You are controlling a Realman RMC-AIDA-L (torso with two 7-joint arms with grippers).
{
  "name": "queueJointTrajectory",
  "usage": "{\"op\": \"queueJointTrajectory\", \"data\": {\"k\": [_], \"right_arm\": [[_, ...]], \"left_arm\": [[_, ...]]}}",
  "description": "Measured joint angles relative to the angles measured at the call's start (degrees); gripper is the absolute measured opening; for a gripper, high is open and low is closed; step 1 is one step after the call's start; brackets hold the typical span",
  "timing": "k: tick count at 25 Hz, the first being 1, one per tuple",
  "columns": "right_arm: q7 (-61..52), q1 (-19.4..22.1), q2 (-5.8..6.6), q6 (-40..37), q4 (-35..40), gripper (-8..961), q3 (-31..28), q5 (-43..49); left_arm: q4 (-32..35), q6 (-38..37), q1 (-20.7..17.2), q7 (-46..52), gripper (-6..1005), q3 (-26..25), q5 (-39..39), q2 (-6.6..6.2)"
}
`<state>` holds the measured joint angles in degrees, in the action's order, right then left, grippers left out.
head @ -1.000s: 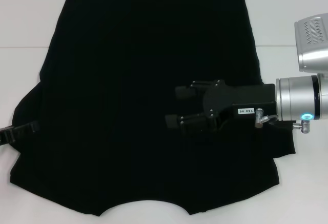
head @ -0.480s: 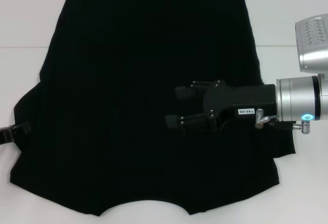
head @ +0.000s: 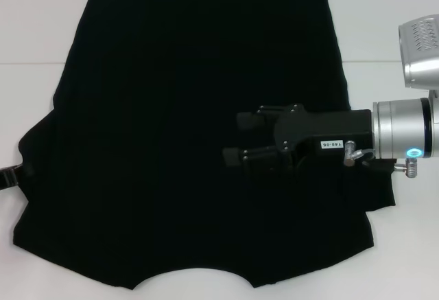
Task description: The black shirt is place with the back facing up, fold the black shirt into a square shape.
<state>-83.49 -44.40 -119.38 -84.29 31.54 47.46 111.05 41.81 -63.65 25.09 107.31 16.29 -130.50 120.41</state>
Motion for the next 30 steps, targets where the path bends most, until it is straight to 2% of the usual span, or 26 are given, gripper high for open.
{"op": "queueJointTrajectory", "data": {"k": [4,10,16,20,30], "right_arm": [[-1.7,0.6,0.08,-0.4,0.1,911,-0.1,-1.7],[-1.6,2.2,0.52,0.3,0.1,911,-0.1,-3.8],[-1.7,3.3,1.37,0.0,0.2,911,-0.6,-3.9],[-1.4,3.7,1.72,0.3,0.2,911,-0.8,-3.9],[-1.2,3.7,1.16,2.5,0.3,911,-1.2,-3.9]], "left_arm": [[0.7,-0.4,-0.1,0.1,2,-0.2,0.4,0.04],[2.4,-3.1,0.0,0.5,2,0.1,0.1,-0.05],[3.1,-1.7,-2.3,0.5,2,-1.8,1.9,1.18],[3.1,-1.0,-3.0,0.1,2,-3.9,2.5,1.39],[4.6,-0.6,-3.2,0.1,2,-4.8,2.8,0.89]]}}
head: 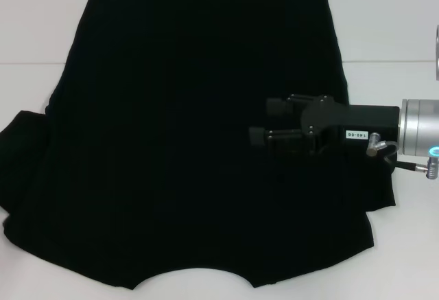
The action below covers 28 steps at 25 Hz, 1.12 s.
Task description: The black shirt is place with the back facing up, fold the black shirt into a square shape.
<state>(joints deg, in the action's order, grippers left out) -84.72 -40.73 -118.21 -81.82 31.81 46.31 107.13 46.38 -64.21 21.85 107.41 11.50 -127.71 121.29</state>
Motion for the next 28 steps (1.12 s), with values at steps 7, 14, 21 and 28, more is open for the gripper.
{"op": "queueJointTrajectory", "data": {"k": [7,14,21,28], "right_arm": [[0.0,-0.6,-0.38,1.2,0.0,911,-0.3,0.0],[0.0,-0.9,-0.47,1.8,0.0,911,-0.3,-0.4],[0.0,-1.2,-0.56,2.1,0.0,910,-0.3,-0.5],[0.0,-1.3,-0.64,2.1,0.0,910,-0.3,-0.5]], "left_arm": [[2.1,0.1,0.0,0.3,2,-0.7,-0.2,-0.13],[2.2,0.4,-0.1,0.3,3,-1.2,-0.6,-0.24],[2.2,-0.1,-0.3,0.3,3,-3.0,-0.7,-0.36],[2.3,0.1,-0.7,0.2,3,-3.1,-0.7,-0.36]]}}
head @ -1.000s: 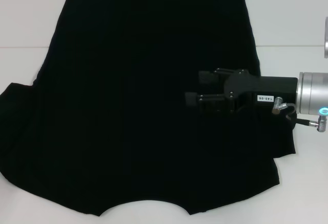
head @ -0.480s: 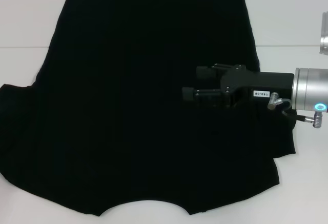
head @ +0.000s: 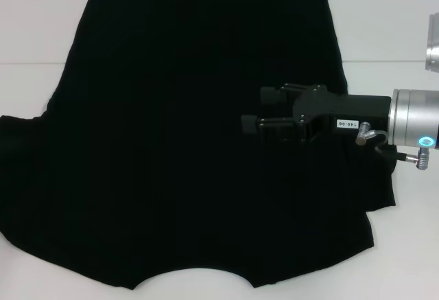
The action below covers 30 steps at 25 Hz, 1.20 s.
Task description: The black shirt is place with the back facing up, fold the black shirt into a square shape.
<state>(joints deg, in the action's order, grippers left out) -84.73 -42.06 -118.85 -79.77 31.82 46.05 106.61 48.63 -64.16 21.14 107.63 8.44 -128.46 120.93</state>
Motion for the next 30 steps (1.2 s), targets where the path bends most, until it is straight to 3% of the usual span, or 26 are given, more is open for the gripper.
{"op": "queueJointTrajectory", "data": {"k": [11,21,30], "right_arm": [[0.4,0.0,0.03,0.0,0.0,911,0.0,0.0],[1.4,0.5,0.02,0.0,-0.4,910,0.0,0.0],[1.5,1.4,0.31,-0.5,-0.5,910,0.0,0.0]], "left_arm": [[-0.1,-1.8,1.3,-0.3,3,0.5,0.6,-0.01],[-1.7,-13.9,6.9,-4.9,3,1.1,3.6,0.51],[-7.7,-15.5,10.2,-7.2,64,8.9,4.3,0.70]]}}
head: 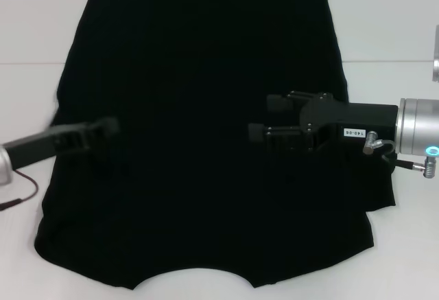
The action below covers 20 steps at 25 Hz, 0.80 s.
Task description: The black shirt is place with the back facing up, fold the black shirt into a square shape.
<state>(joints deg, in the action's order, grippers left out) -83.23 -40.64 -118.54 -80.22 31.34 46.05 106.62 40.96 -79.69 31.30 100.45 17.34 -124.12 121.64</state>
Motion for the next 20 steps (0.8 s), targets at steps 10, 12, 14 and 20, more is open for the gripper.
{"op": "queueJointTrajectory", "data": {"k": [10,12,14,20], "right_arm": [[-0.2,0.0,0.33,-0.1,0.3,911,0.0,0.0],[-0.4,0.0,0.34,-0.1,0.3,911,0.0,0.0],[-0.5,-0.1,0.33,-0.1,0.3,910,0.0,0.0],[-0.7,-0.2,0.13,0.0,0.0,910,0.0,0.0]], "left_arm": [[0.1,4.7,-0.5,0.5,378,7.1,-0.1,0.77],[-0.1,7.3,-0.9,0.9,438,5.1,0.5,0.77],[-0.3,9.3,-1.1,1.6,498,3.0,0.8,0.69],[-0.5,17.4,-2.0,5.0,767,1.5,0.3,0.51]]}}
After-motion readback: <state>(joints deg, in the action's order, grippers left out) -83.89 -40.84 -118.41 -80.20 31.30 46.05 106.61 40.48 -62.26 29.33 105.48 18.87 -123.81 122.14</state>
